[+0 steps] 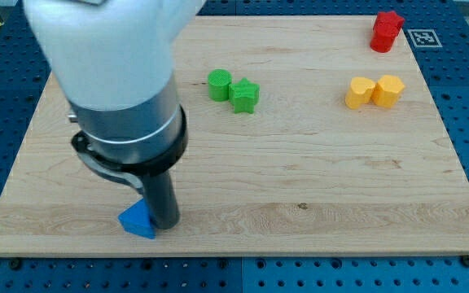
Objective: Push the blue cube to the center left
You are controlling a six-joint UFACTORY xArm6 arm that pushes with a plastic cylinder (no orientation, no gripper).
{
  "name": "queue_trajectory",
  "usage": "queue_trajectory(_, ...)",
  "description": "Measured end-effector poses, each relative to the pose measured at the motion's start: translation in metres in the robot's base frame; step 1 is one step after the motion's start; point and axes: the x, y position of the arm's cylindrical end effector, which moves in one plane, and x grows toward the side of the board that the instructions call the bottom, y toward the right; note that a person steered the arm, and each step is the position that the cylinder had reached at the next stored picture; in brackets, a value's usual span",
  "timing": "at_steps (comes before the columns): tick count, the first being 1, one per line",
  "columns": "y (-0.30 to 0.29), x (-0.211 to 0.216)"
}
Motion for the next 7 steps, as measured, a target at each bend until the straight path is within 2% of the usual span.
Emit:
queue_trajectory(3, -0.078, 0.000)
queue_trajectory(4, -0.083, 0.000)
queue_trajectory(6, 0.020, -0.012)
queue_trajectory(7, 0.053, -0.042)
